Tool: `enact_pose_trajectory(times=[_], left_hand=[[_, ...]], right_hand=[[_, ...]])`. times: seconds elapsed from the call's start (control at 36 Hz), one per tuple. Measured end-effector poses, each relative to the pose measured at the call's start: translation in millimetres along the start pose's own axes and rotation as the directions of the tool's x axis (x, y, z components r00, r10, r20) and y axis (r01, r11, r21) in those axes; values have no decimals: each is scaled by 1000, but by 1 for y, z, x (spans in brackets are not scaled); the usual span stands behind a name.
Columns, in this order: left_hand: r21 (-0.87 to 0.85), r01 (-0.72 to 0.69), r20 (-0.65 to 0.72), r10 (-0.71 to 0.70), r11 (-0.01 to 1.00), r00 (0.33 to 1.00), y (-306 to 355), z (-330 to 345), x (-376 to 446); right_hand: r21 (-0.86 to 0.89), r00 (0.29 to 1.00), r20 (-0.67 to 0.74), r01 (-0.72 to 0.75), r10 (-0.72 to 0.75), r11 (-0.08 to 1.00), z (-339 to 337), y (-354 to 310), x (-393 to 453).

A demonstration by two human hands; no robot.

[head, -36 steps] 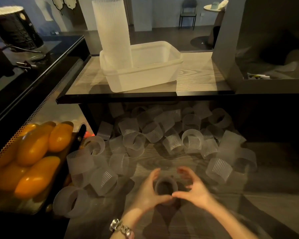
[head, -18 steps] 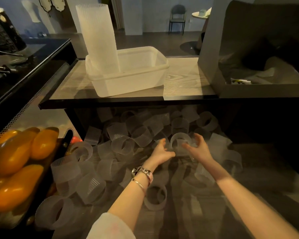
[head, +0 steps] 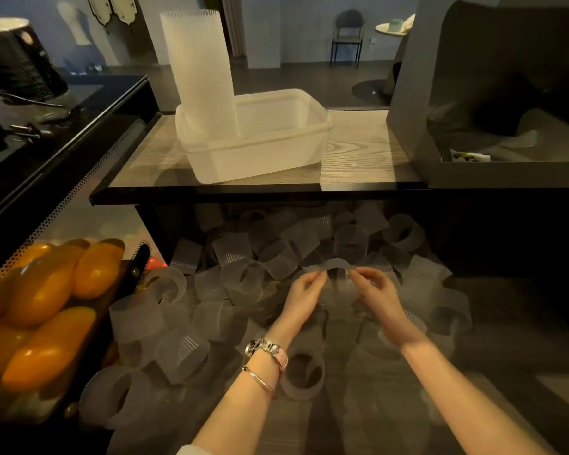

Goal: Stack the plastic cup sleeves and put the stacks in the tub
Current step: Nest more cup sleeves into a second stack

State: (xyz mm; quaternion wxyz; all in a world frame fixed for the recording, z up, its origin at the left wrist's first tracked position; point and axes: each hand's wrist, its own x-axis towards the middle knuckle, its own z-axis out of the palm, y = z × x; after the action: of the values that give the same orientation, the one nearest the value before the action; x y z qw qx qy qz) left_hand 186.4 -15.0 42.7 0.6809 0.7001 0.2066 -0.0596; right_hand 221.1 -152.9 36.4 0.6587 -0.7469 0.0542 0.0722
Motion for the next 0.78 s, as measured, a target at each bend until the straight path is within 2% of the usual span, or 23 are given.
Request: enact_pose_trajectory(times=[0.11,0.31,0.42,0.56,0.78], left_hand=[[-34,-34,-42,32,999,999,-2,-12,-10],[-44,-122,-75,118,992,990,-1,-36,-33],[36,-148,-12,149,988,989,-9,-53,-45],[33,-179,55,177,983,983,-34,-64,-66],[105,-267,-8,269,958,963,-58,-46,-92]], right_hand=[[47,998,51,28,-30,998,6,-4,-10],[165,984,177,-37,8,986,16,-4,-30],[141,958,287,-44,2,989,18,-4,-41],[5,901,425,96,-90,995,13,4,-61],[-115,885,446,208,-136,971,11,24,-91]])
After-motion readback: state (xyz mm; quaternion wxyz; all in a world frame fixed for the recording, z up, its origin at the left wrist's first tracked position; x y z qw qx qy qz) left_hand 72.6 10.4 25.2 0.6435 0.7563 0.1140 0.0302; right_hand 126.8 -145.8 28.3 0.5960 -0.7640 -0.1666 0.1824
